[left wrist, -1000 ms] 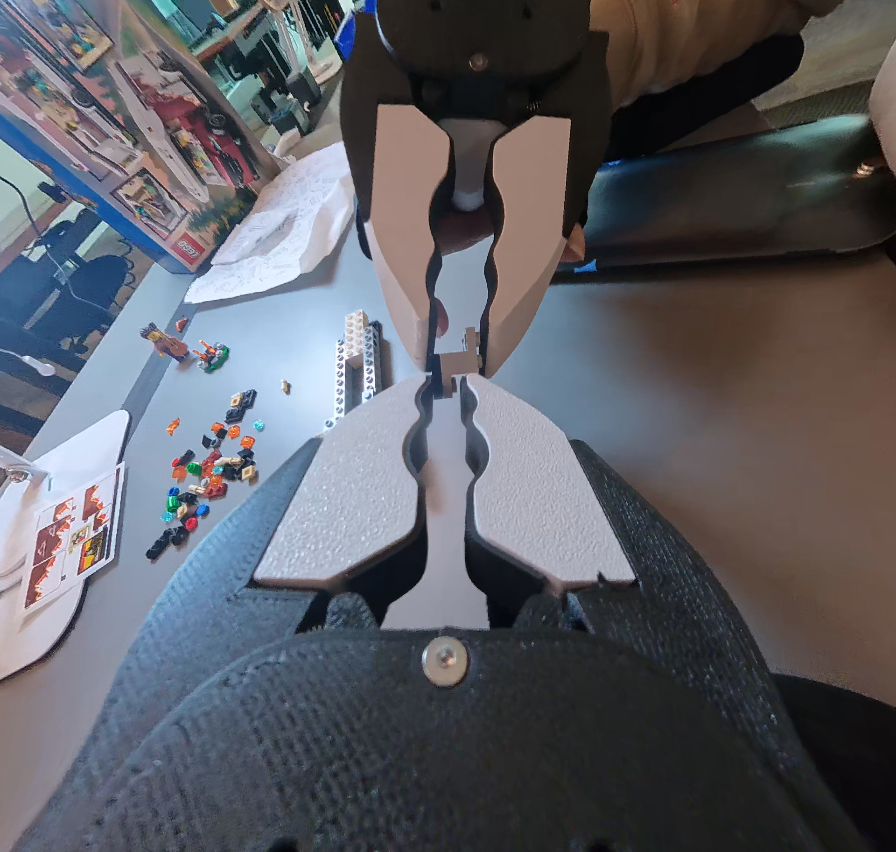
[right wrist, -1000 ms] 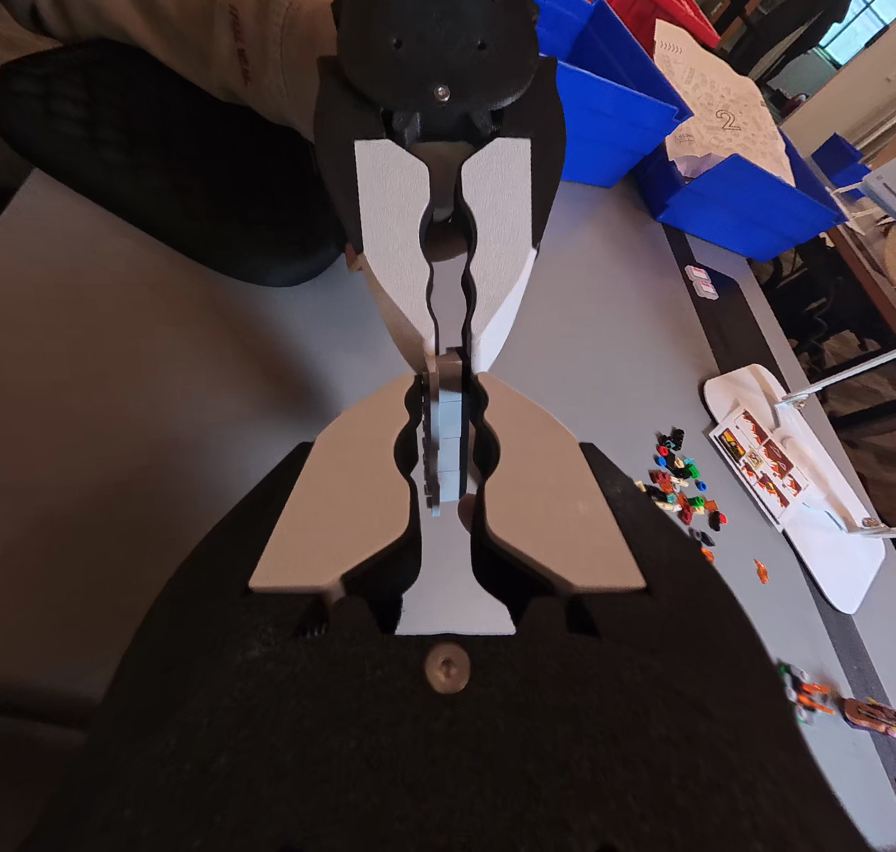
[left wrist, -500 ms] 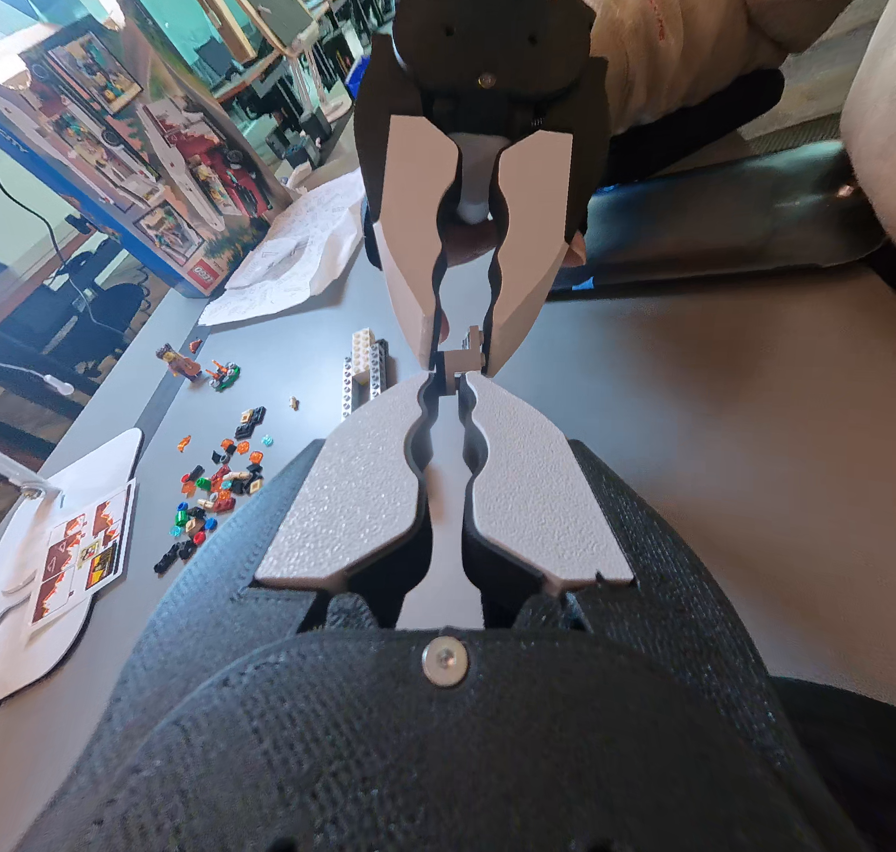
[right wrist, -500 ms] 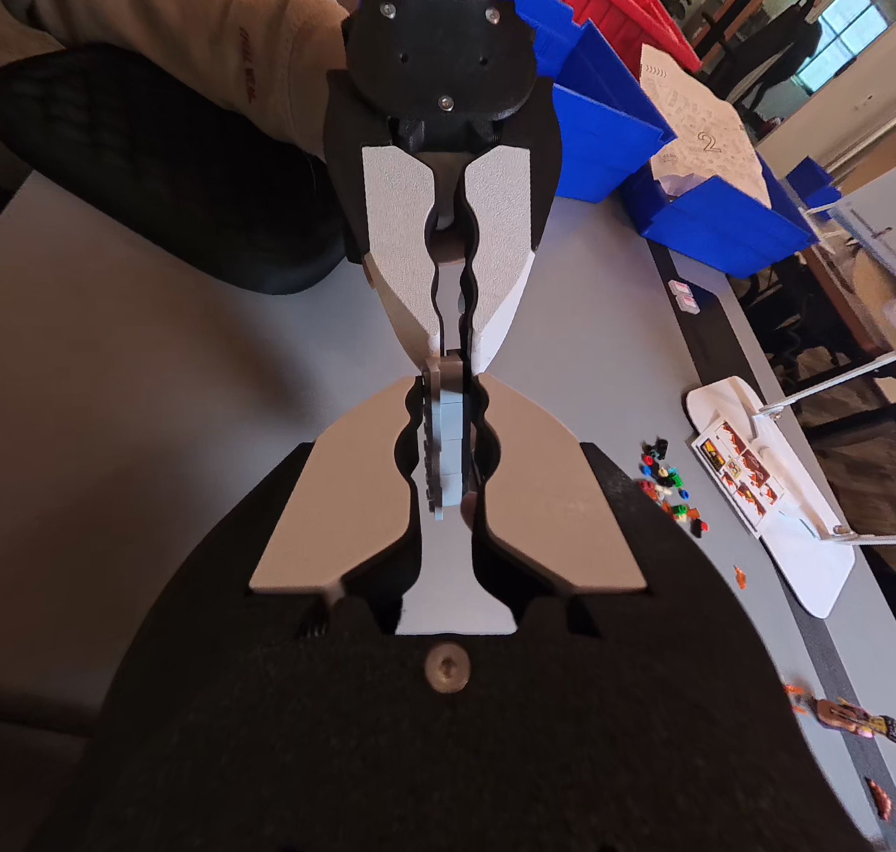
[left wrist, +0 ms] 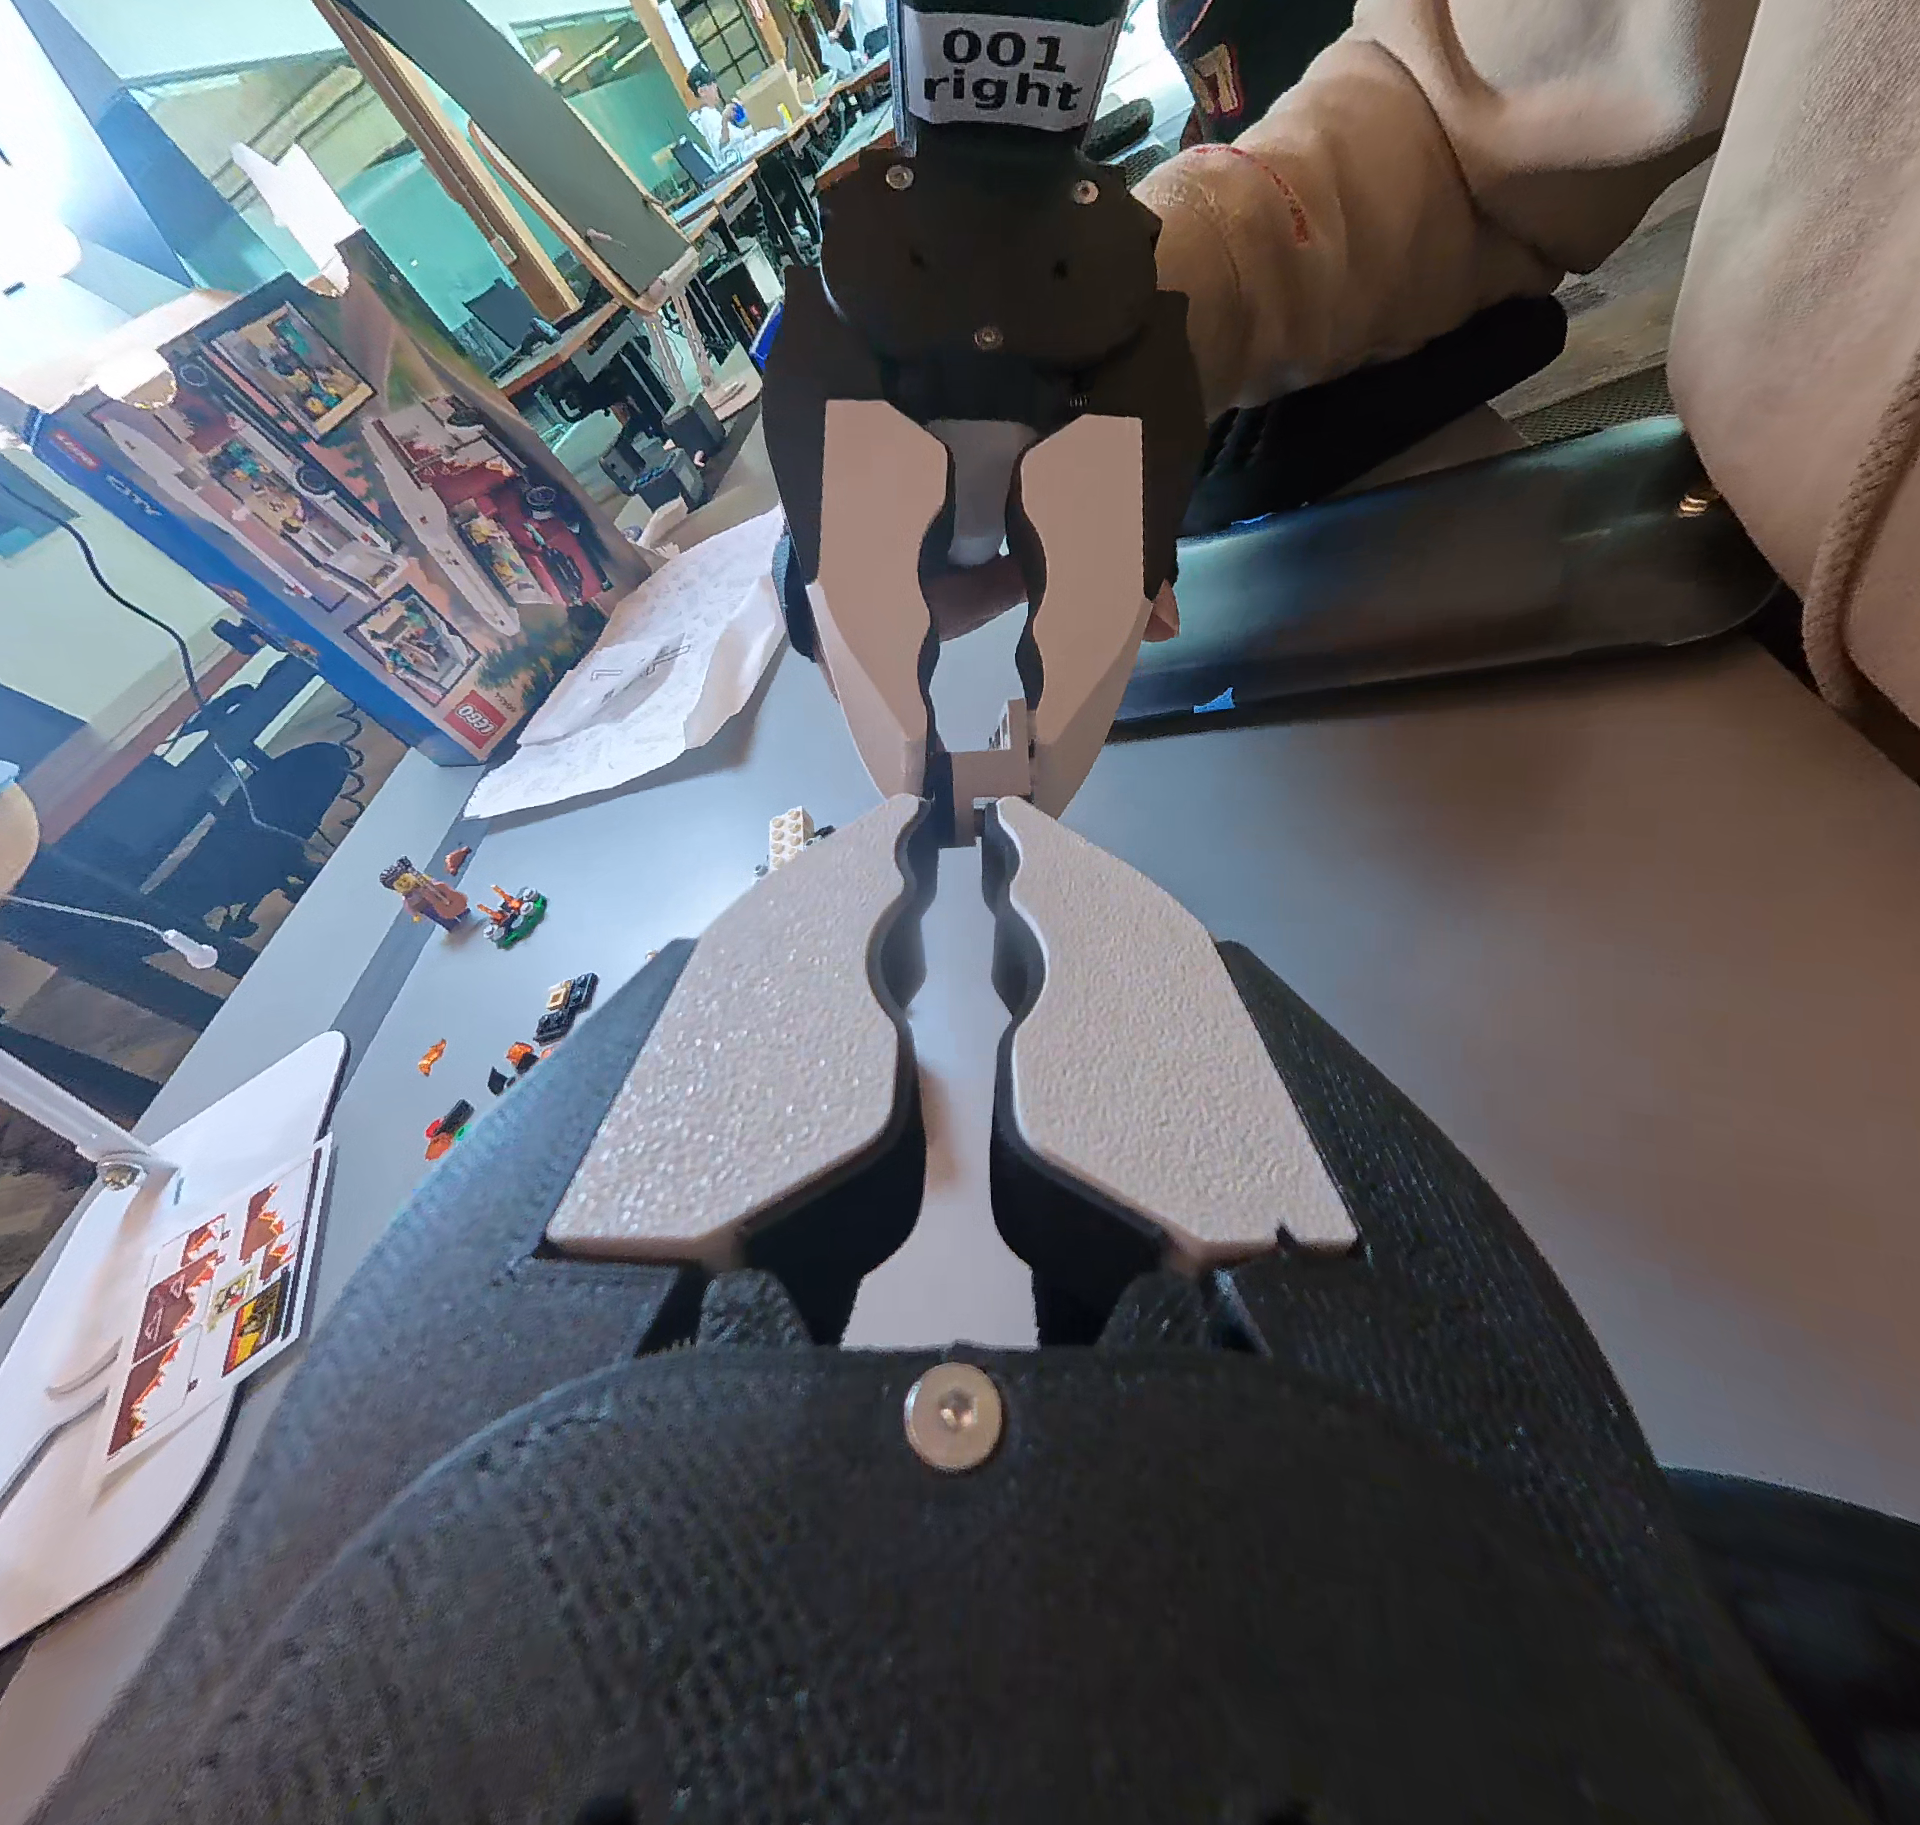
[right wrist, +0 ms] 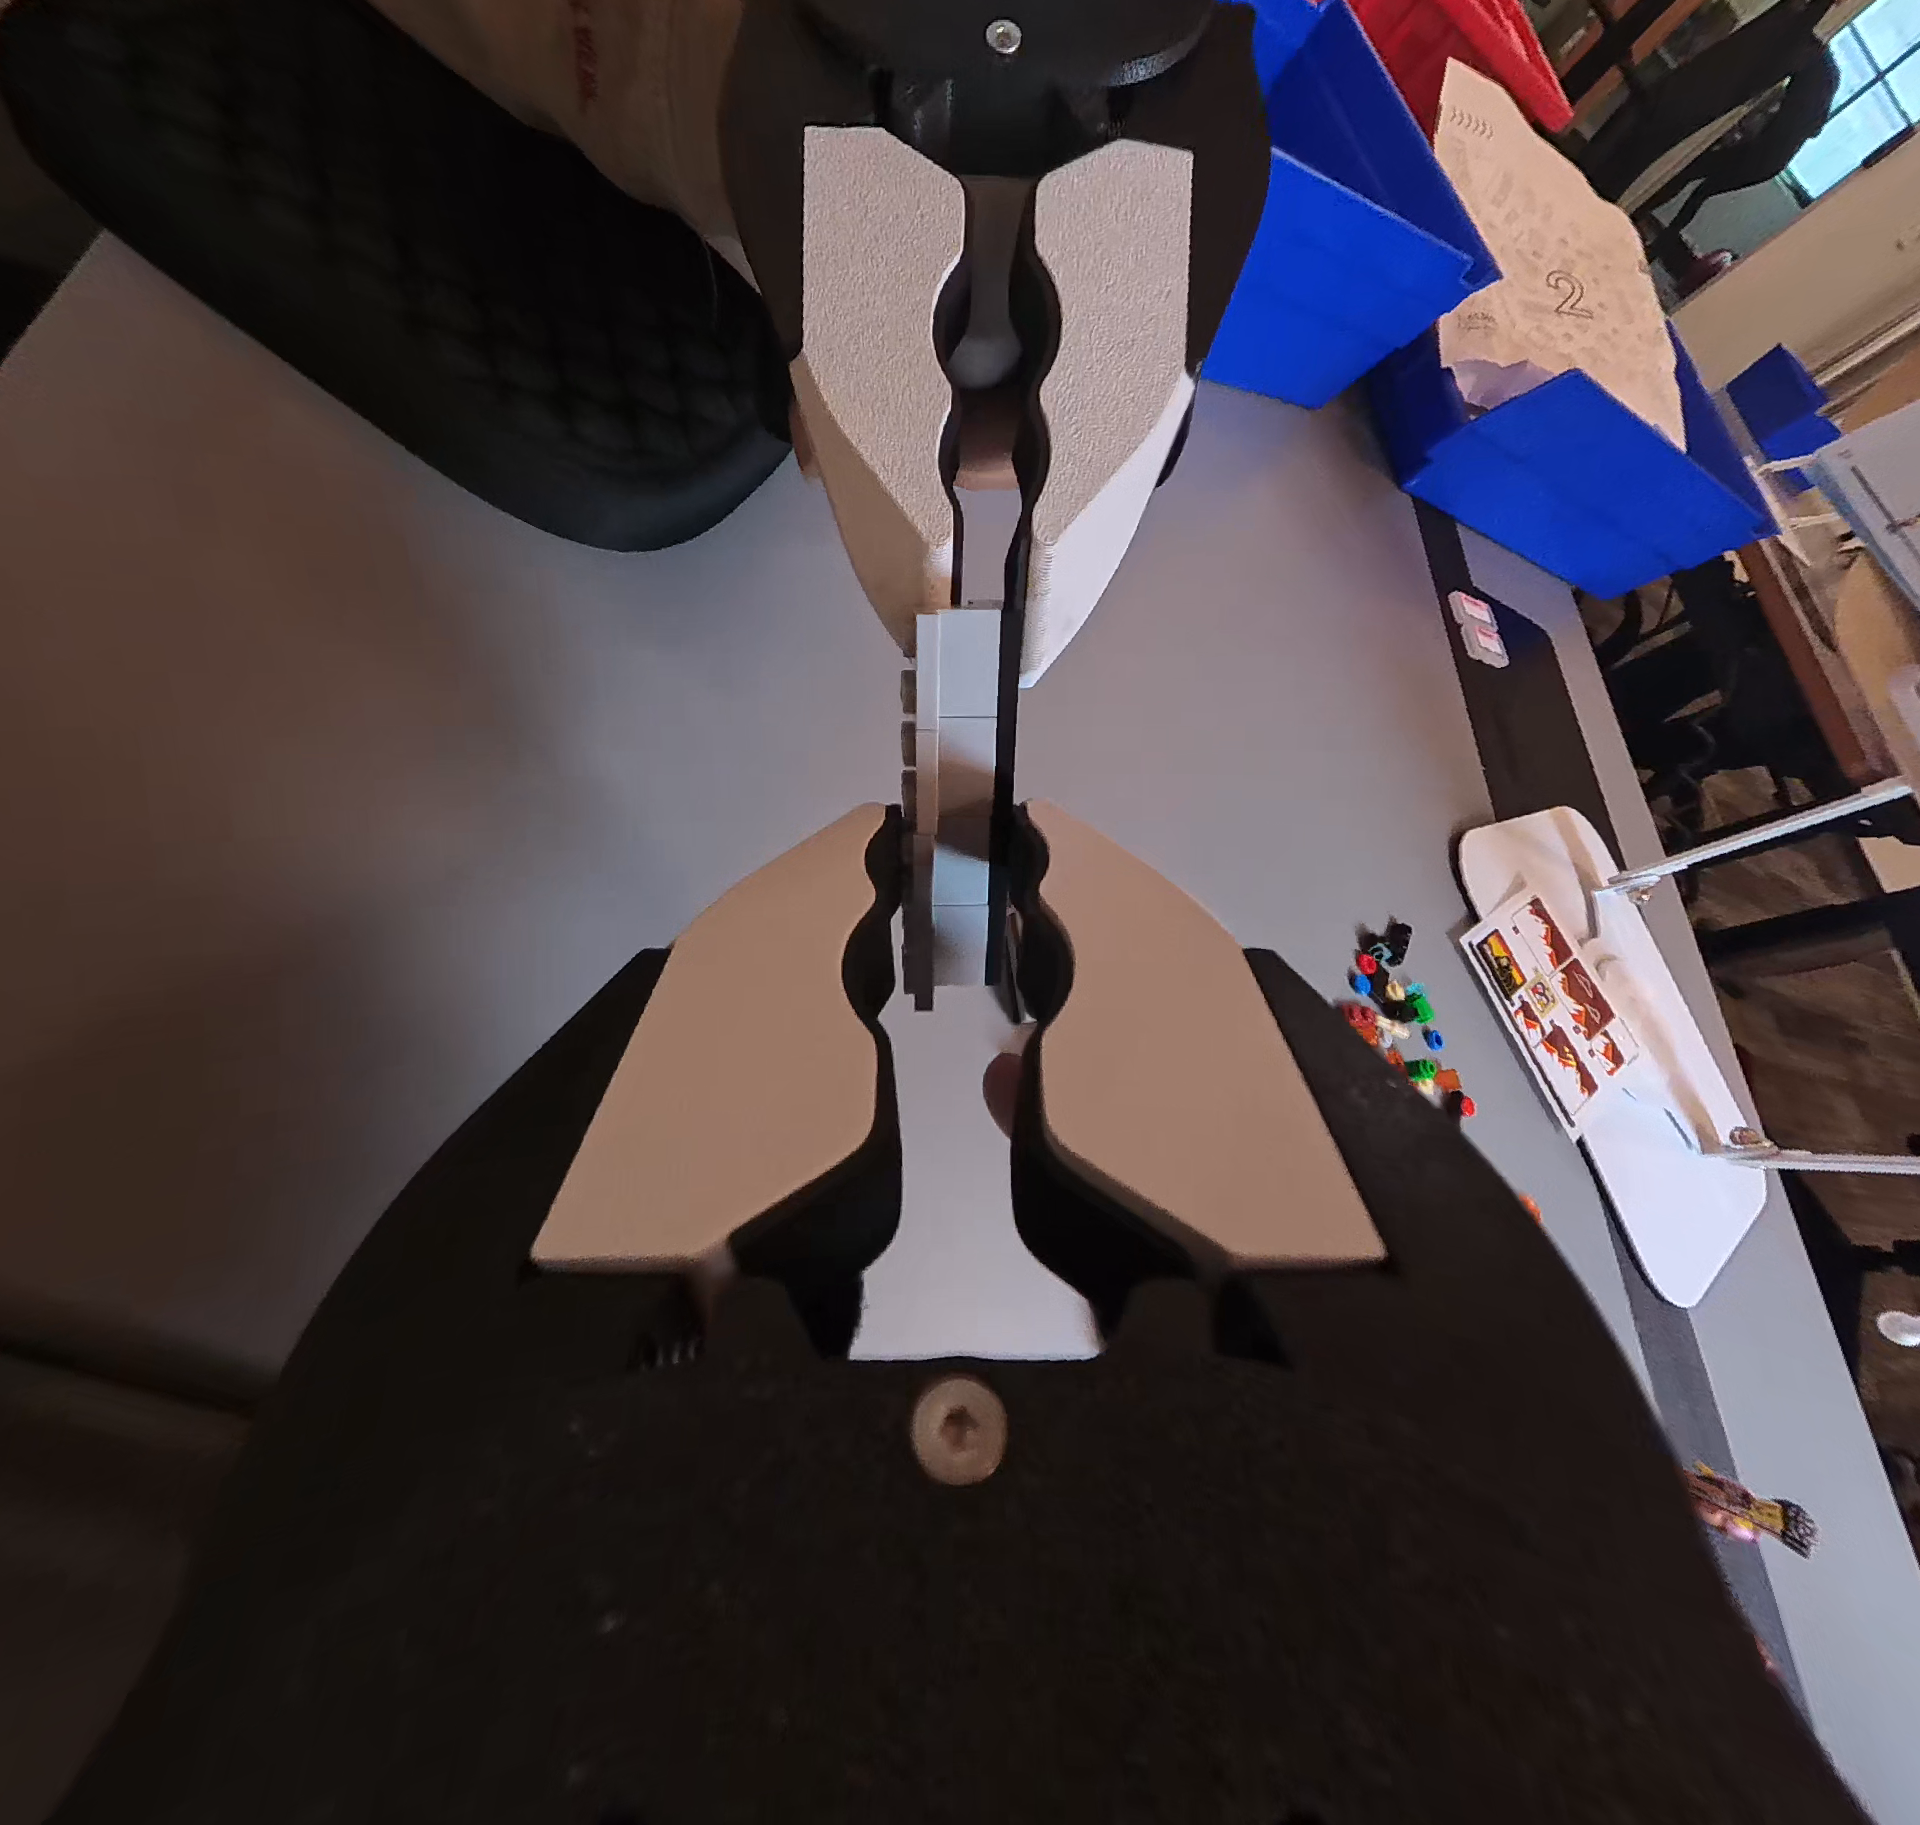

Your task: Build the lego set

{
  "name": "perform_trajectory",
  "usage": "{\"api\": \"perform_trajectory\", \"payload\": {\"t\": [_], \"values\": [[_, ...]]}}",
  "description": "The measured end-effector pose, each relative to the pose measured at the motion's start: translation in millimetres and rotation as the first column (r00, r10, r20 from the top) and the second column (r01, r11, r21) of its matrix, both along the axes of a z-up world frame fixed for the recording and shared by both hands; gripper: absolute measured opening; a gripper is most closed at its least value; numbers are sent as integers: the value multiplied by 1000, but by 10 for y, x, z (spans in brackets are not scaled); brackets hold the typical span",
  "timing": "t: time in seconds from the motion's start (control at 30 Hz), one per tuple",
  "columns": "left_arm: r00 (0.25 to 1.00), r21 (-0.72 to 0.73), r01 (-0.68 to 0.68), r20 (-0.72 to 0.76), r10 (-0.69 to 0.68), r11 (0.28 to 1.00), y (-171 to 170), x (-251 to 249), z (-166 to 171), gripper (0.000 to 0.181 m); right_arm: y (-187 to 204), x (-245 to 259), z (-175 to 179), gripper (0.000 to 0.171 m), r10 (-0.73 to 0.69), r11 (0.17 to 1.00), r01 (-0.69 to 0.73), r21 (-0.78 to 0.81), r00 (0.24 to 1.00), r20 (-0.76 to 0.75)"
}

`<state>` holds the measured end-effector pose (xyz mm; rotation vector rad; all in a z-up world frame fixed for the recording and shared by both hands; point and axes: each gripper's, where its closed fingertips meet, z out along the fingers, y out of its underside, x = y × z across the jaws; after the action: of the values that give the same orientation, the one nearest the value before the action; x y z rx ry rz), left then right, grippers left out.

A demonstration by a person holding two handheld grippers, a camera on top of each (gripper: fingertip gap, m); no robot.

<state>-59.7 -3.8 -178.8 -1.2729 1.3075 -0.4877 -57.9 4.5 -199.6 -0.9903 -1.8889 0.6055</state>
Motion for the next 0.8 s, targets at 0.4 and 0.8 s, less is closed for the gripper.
{"api": "perform_trajectory", "payload": {"t": [0.4, 0.8], "values": [[1000, 9, -4, -1, 4, 1000, 15, -19, -3, 8, 23, -27, -4, 18, -21, 999, 21, 29, 1000, -4], [1000, 9, -19, -11, 19, 1000, 36, -4, -14, 8, 6, -28, 23, 29, -16, 1000, 16, 13, 1000, -10]]}}
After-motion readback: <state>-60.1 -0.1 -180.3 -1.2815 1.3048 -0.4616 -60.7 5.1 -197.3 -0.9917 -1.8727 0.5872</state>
